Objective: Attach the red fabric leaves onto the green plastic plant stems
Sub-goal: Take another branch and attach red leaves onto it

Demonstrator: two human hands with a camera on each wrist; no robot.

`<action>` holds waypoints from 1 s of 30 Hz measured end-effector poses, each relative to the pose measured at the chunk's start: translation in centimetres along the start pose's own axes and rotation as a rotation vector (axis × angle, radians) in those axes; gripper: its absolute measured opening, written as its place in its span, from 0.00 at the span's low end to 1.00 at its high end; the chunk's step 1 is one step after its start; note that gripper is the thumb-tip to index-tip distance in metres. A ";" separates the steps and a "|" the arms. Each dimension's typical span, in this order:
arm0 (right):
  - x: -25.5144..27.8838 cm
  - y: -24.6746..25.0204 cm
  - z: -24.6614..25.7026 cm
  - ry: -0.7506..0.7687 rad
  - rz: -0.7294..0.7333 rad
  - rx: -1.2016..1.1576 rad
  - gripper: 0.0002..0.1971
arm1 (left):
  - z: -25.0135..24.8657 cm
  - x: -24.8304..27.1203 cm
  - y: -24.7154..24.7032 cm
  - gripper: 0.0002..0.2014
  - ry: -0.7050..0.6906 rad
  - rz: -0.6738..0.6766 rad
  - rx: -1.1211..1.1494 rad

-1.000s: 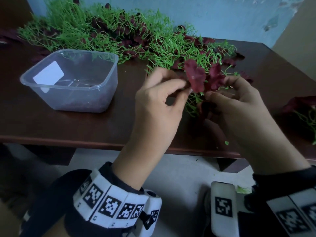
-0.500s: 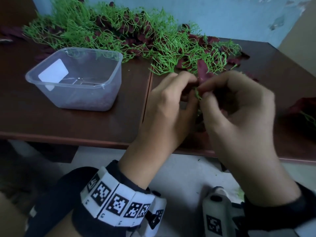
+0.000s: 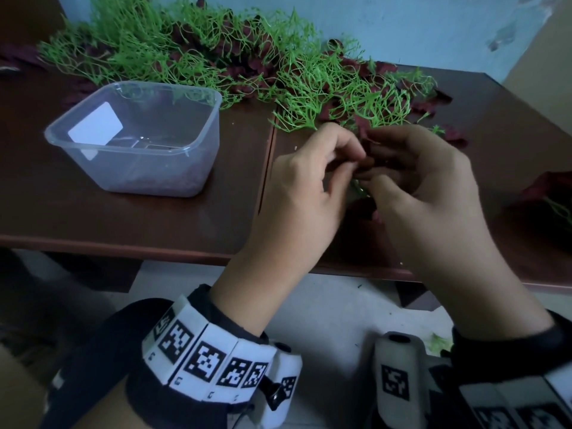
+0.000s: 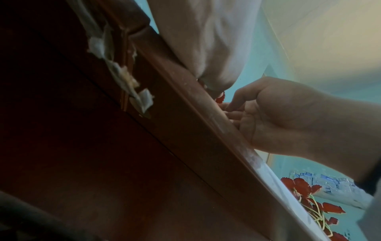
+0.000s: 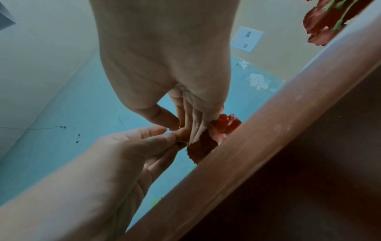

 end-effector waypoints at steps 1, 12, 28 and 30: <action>-0.1 -0.2 -0.2 -0.007 0.008 -0.029 0.20 | -0.1 0.0 -0.2 0.04 -0.015 0.016 0.005; -0.4 -0.1 -1.6 -0.109 -0.019 -0.384 0.16 | 0.5 0.1 -0.1 0.10 0.025 -0.014 0.098; -0.3 -1.3 -0.3 -0.046 0.093 -0.305 0.24 | 2.7 0.2 0.2 0.19 0.234 -0.080 0.269; -0.2 -1.4 -0.3 -0.042 0.094 -0.298 0.25 | 2.8 0.2 0.3 0.21 0.250 -0.095 0.276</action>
Point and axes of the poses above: each hand's wrist, its own x-axis away from the middle knuckle, its own y-axis out of the back of the hand, z = x × y, the point moved 9 cm from there along -x, towards the middle knuckle, and after that the axes turned 10 degrees about x, right-handed, at the moved point
